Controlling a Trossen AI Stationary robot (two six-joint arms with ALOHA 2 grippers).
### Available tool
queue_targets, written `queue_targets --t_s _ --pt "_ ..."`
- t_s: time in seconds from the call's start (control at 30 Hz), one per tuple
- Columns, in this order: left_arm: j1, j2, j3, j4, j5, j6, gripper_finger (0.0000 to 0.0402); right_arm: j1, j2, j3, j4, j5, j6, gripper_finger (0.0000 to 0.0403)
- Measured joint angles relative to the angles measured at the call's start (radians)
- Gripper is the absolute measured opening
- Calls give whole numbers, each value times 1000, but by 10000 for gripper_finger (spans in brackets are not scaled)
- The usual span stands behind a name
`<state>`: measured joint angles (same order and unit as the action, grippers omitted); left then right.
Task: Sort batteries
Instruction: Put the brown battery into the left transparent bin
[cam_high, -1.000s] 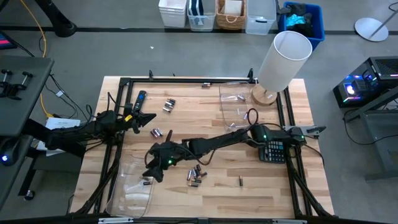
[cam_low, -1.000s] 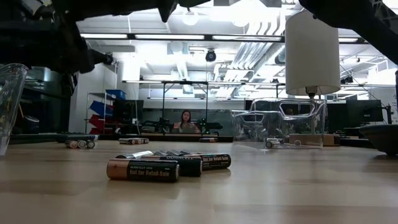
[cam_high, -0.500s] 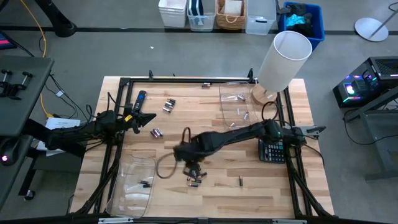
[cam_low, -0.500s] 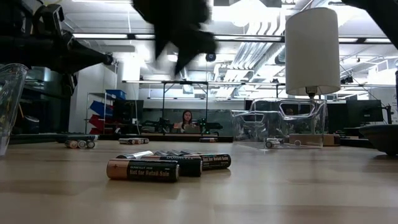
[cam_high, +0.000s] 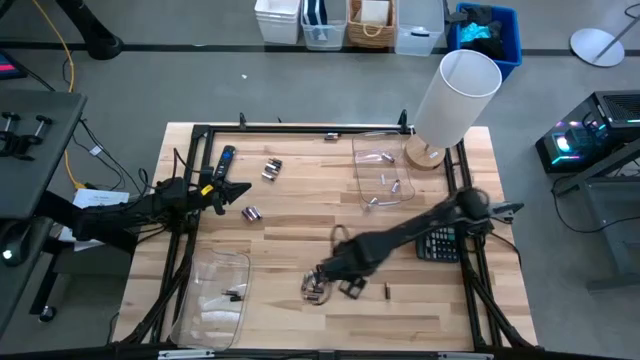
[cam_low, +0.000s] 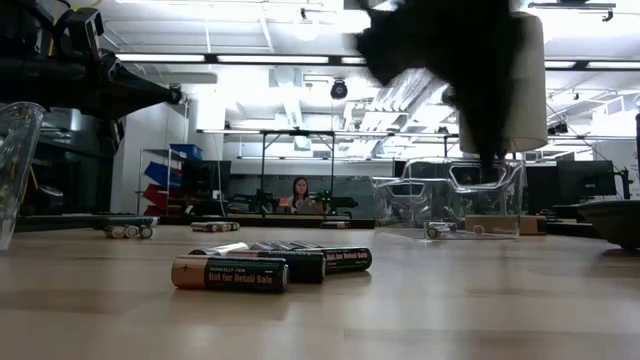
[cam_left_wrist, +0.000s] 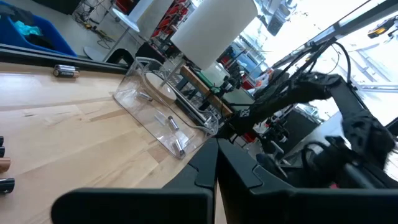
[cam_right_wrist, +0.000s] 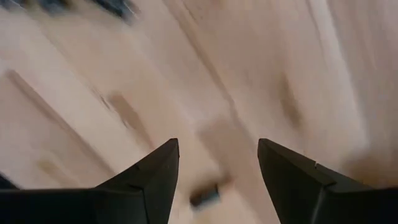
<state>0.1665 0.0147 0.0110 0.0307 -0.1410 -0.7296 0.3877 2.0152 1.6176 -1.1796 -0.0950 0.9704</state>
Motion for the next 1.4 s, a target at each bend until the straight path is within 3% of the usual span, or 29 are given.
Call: queue_targets --t_s 0.2,0.3,0.47,0.87,0.97,1.03,1.1,1.2,1.4 --pt "0 0 0 0 0 0 0 103 -239 -387 324 -63 532 213" --pt "0 0 0 0 0 0 0 146 -263 -466 378 -59 707 210" --pt "0 0 0 -1 0 0 0 180 -256 -514 438 -16 852 208" --pt "0 3 0 -1 0 0 0 179 -189 -561 520 -34 884 199" --pt "0 3 0 -1 0 0 0 180 -188 -556 507 -10 874 151" --pt "0 3 0 -1 0 0 0 177 -186 -534 483 13 824 91" --pt "0 3 0 -1 0 0 0 153 -182 -506 516 60 757 33" --pt "0 3 0 -1 0 0 0 92 -182 -447 595 140 643 33" --pt "0 3 0 -1 0 0 0 -66 -180 -282 929 380 302 30"
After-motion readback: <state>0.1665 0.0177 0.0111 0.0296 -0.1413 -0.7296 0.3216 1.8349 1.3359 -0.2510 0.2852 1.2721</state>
